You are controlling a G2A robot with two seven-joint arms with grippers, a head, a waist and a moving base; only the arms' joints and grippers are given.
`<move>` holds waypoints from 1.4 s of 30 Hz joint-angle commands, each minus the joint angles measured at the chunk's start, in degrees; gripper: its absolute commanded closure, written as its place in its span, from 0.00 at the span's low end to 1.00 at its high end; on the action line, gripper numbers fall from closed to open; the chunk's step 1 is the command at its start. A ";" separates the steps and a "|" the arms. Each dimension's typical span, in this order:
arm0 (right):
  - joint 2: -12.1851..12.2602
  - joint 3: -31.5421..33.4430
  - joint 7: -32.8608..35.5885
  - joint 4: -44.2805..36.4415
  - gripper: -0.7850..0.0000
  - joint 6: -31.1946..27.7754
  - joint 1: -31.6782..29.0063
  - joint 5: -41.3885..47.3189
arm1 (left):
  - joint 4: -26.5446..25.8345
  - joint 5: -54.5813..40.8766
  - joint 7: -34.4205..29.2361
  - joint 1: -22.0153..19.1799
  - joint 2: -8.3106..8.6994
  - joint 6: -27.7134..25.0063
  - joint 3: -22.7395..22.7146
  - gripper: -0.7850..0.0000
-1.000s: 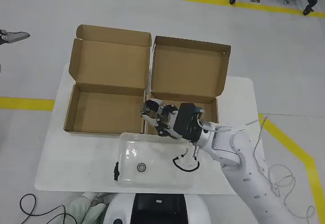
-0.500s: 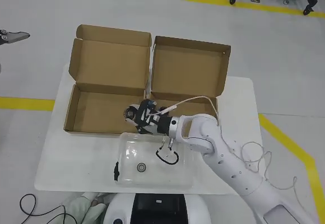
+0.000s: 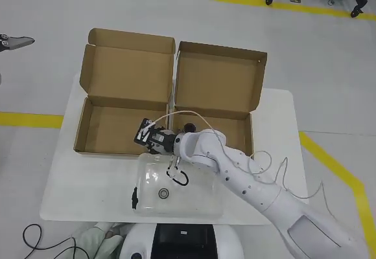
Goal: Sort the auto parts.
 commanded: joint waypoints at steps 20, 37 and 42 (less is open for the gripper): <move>-6.94 -4.63 -0.76 13.42 0.86 3.31 5.19 -1.08 | 0.00 0.00 0.00 0.00 0.00 0.00 0.00 0.00; -8.33 -1.90 -3.21 13.95 0.61 0.70 5.70 -2.47 | 0.00 0.00 0.00 0.00 0.00 0.00 0.00 0.00; -6.86 1.08 -2.05 7.39 0.60 -0.83 3.87 -3.98 | 0.00 0.00 0.00 0.00 0.00 0.00 0.00 0.00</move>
